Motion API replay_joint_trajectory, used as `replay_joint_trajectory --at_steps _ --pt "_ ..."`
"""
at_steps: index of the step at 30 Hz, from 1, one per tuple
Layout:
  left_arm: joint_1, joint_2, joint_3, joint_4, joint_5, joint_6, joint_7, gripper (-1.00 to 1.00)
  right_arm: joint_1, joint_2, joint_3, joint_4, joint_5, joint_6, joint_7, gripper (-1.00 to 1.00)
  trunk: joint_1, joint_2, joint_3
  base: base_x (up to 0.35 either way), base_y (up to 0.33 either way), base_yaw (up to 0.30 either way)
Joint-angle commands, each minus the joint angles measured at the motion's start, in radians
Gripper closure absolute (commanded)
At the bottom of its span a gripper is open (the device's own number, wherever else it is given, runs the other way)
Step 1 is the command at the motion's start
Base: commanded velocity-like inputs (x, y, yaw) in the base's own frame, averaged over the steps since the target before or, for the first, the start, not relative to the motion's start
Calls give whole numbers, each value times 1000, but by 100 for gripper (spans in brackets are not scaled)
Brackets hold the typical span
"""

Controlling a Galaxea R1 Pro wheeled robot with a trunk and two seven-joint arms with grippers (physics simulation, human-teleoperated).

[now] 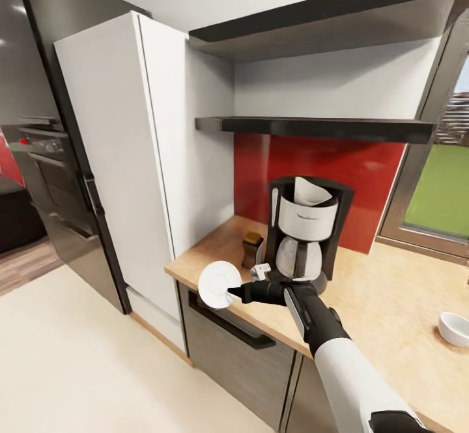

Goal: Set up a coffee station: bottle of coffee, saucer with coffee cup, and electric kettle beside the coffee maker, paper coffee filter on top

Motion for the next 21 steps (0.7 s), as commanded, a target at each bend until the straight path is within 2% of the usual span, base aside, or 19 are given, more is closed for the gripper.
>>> replay_joint_trajectory --at_steps 1,7,11,12,13,14,19,20,21 --pt "0 -1 7 -2 -9 5 0 -100 -1 1 -4 -1 9 4 7 100 1 -2 -2 169 310 -262" --pt "0 0 9 -2 -9 5 0 -100 -1 1 -7 -1 10 4 7 100 1 -2 -2 103 289 -263" --pt "0 0 10 -2 -9 5 0 -100 -1 1 -10 17 10 4 6 100 1 -2 -2 11 79 -263" --pt "0 0 10 -2 -9 5 0 -100 -1 1 -32 49 9 4 -5 100 1 -2 -2 1 10 -254" --pt "0 0 10 -1 -9 5 0 -100 -1 1 -123 77 8 4 -48 100 1 -2 -2 0 3 -100" --pt "0 0 11 -1 -9 5 0 -100 -1 1 -176 96 7 4 -76 100 1 -2 -2 0 2 -51" --pt "0 0 11 -1 -9 5 0 -100 -1 1 -273 131 5 1 -106 100 1 -2 -2 0 1 -16" --pt "0 0 11 -1 -9 5 0 -100 -1 1 -303 139 5 1 -108 100 1 -2 -2 0 0 -4" --pt "0 0 11 -1 -9 5 0 -100 -1 1 -361 154 5 2 -110 100 1 -2 -2 0 0 -2"
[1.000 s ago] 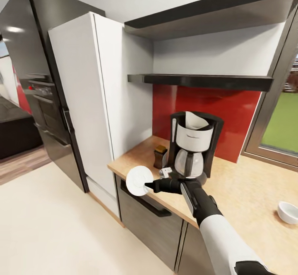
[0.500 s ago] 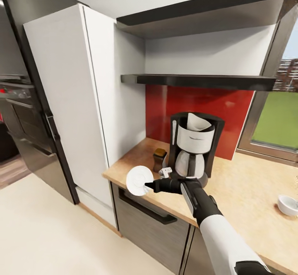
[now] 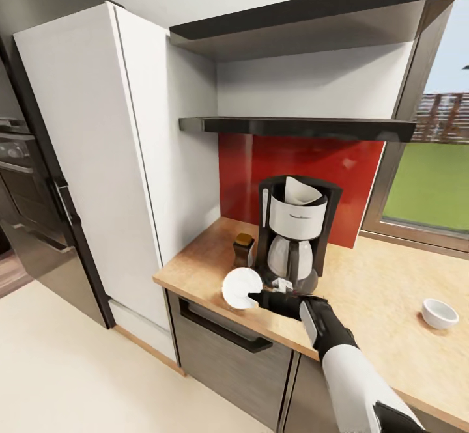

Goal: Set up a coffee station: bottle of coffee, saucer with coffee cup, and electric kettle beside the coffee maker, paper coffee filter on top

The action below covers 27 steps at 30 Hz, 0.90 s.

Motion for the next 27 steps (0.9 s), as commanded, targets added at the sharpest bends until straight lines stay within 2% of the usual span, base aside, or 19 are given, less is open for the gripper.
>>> replay_joint_trajectory --at_steps 1,2,5,8,13,15,21,27 --pt "0 0 7 -3 -9 5 1 -100 -1 2 -76 14 7 7 -3 100 0 -2 -2 0 0 0" --pt "0 0 7 -3 -9 5 1 -100 -1 2 -110 25 7 7 -20 100 0 -2 -2 0 0 0" --pt "0 0 7 -6 -11 6 2 -100 -1 2 -172 69 4 7 -83 100 0 -2 -2 0 0 0" --pt "0 0 7 -6 -12 7 2 -100 -1 2 -175 72 1 8 -86 100 0 -2 -2 0 0 0" --pt "0 0 7 -6 -12 7 2 -100 -1 2 -176 116 -110 9 -88 100 0 -2 -2 1 0 0" --pt "0 0 7 -6 -12 8 2 -100 -1 2 -176 128 -128 9 -88 100 0 -2 -2 69 23 0" --pt "0 -1 7 -7 -11 8 3 -100 -1 2 -176 137 -140 9 -90 100 0 -2 -2 206 151 0" --pt "0 0 7 -6 -12 8 4 -100 -1 2 -177 137 -140 9 -95 100 0 -2 -2 44 31 0"
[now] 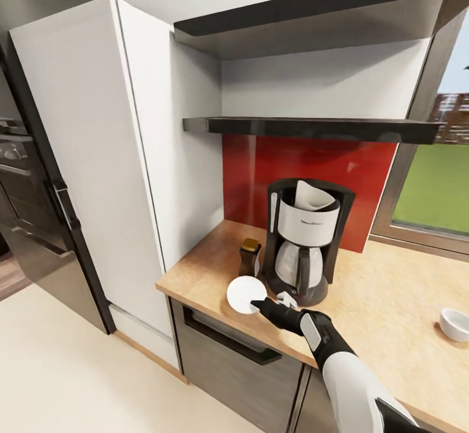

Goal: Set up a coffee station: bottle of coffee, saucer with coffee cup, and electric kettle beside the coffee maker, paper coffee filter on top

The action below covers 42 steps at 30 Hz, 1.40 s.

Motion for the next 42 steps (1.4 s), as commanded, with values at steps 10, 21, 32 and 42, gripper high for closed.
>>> replay_joint_trajectory --at_steps 10,21,32,42 --pt "0 0 7 -2 -10 5 0 -100 -1 1 -9 -1 -65 9 -86 100 0 -2 -2 95 1 0" --pt "0 0 8 -3 -9 5 -1 -100 -1 1 -8 1 -71 9 -144 100 0 -2 -2 61 0 0" --pt "0 0 9 -3 -8 5 -1 -100 -1 1 -8 41 -73 9 -144 100 0 -2 -2 3 31 0" --pt "0 1 10 -1 -9 6 -1 -100 -1 1 -8 42 -72 9 -145 100 0 -2 -2 0 36 0"
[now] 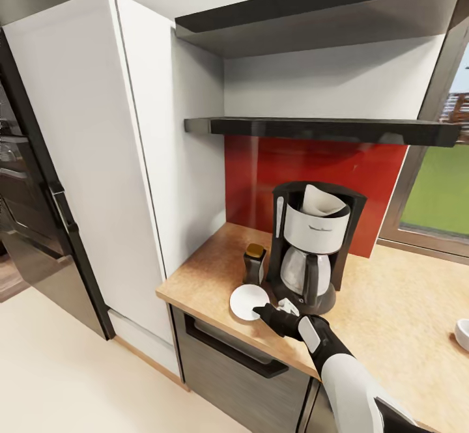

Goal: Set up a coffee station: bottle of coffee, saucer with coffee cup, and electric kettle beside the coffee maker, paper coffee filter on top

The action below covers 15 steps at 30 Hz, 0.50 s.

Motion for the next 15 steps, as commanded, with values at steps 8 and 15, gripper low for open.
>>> replay_joint_trajectory --at_steps 8,15 --pt "0 -2 6 -3 -10 5 0 -100 -1 1 -6 -2 -6 9 -1 100 0 -2 -2 28 23 0" --pt "0 -1 5 -1 -11 5 0 -100 -1 1 -6 -2 -6 9 -2 100 0 -2 -2 11 0 0"
